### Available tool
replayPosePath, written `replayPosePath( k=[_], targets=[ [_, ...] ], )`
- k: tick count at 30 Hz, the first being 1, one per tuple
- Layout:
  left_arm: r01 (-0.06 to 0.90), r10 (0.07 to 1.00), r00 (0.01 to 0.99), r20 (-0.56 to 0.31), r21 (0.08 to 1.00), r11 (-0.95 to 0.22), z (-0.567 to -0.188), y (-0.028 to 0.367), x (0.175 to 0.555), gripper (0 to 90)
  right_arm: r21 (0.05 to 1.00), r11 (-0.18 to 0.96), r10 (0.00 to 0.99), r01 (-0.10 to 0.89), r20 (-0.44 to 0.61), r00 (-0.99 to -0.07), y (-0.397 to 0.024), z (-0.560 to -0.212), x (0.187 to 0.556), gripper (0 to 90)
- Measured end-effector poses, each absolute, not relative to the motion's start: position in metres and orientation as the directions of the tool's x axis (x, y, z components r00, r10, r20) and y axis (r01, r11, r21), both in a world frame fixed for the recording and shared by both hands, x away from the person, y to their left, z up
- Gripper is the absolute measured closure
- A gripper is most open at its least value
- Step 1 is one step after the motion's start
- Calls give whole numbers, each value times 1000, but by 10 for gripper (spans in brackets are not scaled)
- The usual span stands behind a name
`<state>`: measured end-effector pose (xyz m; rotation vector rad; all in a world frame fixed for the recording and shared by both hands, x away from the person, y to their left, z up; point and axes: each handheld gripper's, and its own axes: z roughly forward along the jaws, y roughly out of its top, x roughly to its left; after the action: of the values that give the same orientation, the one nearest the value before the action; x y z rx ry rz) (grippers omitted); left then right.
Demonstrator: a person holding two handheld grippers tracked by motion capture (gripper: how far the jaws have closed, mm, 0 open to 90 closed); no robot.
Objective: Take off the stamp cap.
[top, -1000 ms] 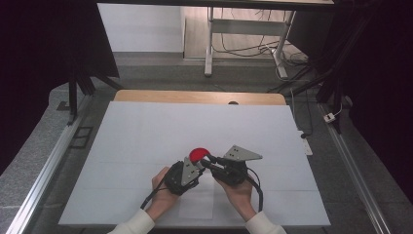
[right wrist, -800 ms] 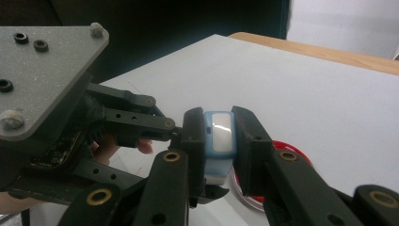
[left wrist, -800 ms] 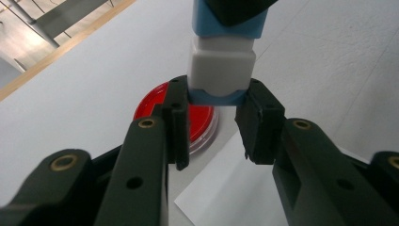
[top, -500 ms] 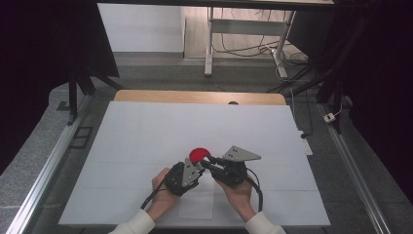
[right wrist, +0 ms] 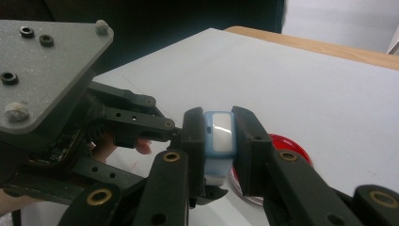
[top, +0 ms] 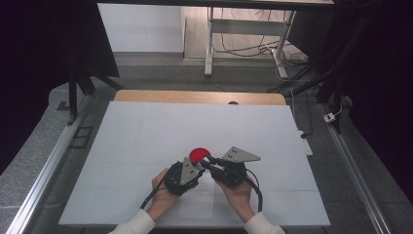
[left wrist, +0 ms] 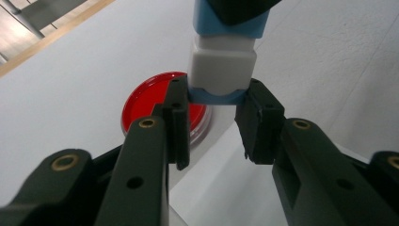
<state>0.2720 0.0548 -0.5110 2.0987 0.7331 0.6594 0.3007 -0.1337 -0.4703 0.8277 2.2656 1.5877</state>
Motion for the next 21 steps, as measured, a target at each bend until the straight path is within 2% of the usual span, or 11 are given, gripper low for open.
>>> replayPosePath(
  k=[2, 4, 13, 21],
  targets=[
    [287, 692, 702, 170, 822, -492, -512, 56, 273, 658, 920, 247, 583, 304, 110, -805, -133, -470, 300, 747],
    [283, 692, 699, 178, 820, -497, -512, 55, 272, 658, 917, 255, 582, 307, 108, -806, -133, -469, 301, 747],
    [222, 663, 685, 304, 779, -586, -513, 52, 269, 660, 910, 272, 576, 313, 106, -810, -132, -470, 301, 748],
    [247, 675, 696, 245, 801, -546, -512, 54, 271, 659, 912, 259, 576, 317, 117, -809, -133, -469, 302, 748]
  ],
)
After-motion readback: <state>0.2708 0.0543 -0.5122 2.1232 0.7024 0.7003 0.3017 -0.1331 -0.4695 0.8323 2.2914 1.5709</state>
